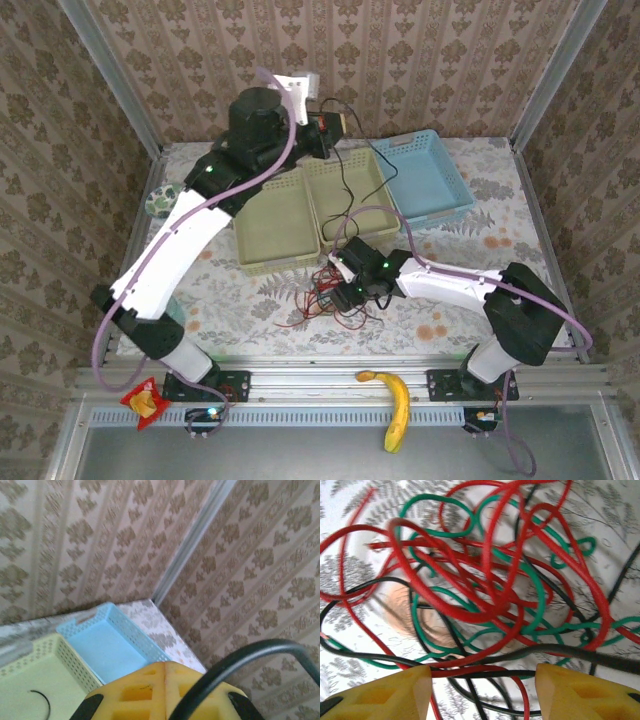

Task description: Untangle the cables

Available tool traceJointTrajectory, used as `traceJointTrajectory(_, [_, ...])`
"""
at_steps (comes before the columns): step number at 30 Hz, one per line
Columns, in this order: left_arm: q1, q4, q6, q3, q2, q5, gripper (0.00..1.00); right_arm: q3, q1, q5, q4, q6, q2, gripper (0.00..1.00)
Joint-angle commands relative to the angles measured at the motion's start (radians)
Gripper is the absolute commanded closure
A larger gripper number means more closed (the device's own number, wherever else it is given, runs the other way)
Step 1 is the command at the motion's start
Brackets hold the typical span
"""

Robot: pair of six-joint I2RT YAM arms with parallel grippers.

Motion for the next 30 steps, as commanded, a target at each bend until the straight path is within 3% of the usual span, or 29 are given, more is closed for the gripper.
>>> traceJointTrajectory(1, [0.026,0.13,0.031,-0.071,-0.133,-0.13,1.0,-0.028,-0.035,0.082,-0.041,0.048,0.005,0.42])
traceJointTrajectory(10, [0.103,0.235,0.045,-0.306,-0.389,-0.313,1.0,-0.127,-0.222,0.015,-0.002,0.141,-0.064,0.4])
traceJointTrajectory(22, [0.12,0.254,0.128,-0.404,-0.583,-0.488,1.0,-0.238,-0.47,-0.06,0.046,0.302,-0.141,0.37])
traceJointTrajectory(30, [0.133,0.215,0.145,-0.309,-0.512,-0.416,1.0,-0.288,-0.523,-0.128,0.113,0.353,-0.222,0.37])
